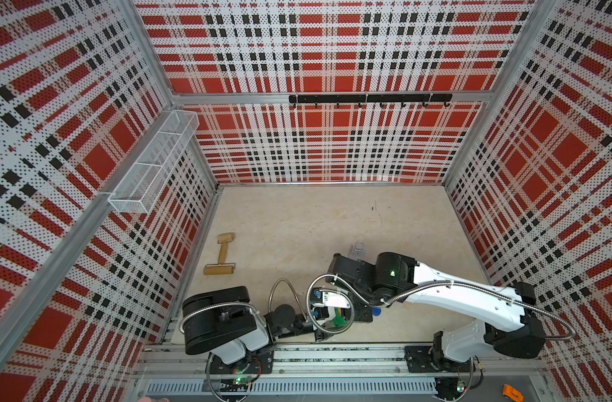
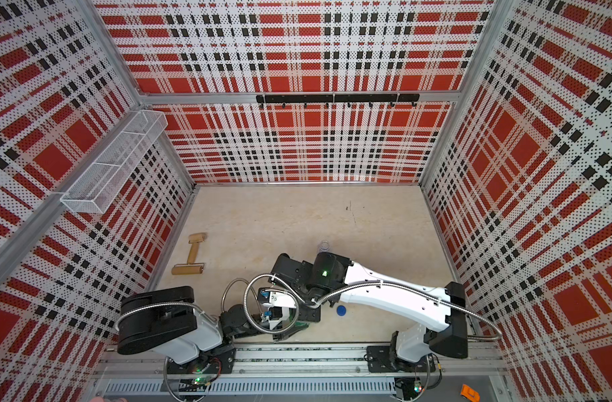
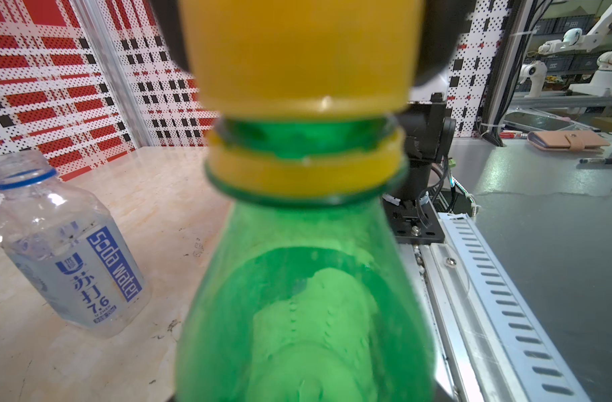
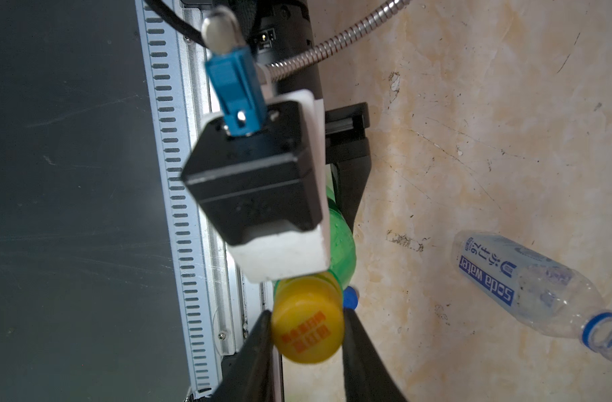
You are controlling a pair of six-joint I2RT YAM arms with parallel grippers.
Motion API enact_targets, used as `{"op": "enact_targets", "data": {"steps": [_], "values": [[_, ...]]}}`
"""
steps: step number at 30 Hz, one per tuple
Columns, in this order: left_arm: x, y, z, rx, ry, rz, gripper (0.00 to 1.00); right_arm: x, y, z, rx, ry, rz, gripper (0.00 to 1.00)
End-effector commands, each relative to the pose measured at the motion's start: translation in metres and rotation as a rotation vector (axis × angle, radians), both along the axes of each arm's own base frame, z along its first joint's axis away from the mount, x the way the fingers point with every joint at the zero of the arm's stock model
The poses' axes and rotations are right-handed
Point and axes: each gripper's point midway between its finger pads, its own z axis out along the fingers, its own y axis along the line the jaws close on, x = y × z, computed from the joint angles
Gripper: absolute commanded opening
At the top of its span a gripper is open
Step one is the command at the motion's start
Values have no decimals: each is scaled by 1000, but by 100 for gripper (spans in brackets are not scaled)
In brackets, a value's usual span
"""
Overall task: Screw on the bottle caps
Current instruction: Screw the bottle cap onto the plastic bottle.
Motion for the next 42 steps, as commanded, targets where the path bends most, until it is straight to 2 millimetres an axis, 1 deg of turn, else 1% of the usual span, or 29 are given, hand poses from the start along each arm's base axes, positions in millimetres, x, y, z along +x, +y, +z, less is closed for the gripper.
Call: {"op": "enact_targets", "data": {"steps": [1,8,14,17,20,24,28,31,34,37,42], "values": [[7,0,24,-83,-41,36,55,2,7,-12,-2,26,-99,20],[16,7,32,-106,-60,105,55,11,31,-1,145,71,-335,16],[22,10,36,-114,-70,142,55,18,52,10,255,136,-514,19],[23,11,36,-114,-72,154,54,24,56,11,262,167,-599,21],[25,12,36,-115,-76,166,54,27,58,7,220,189,-667,20],[27,13,37,-114,-82,184,54,25,66,3,188,245,-737,20],[30,14,38,-116,-84,203,54,27,73,7,196,267,-789,19],[32,14,38,-117,-87,217,54,28,76,6,216,311,-833,22],[33,14,38,-116,-87,221,54,23,80,3,213,360,-845,23],[33,14,38,-115,-88,222,54,30,76,17,246,336,-864,28],[32,13,36,-109,-89,218,54,48,59,48,329,290,-895,46]]}}
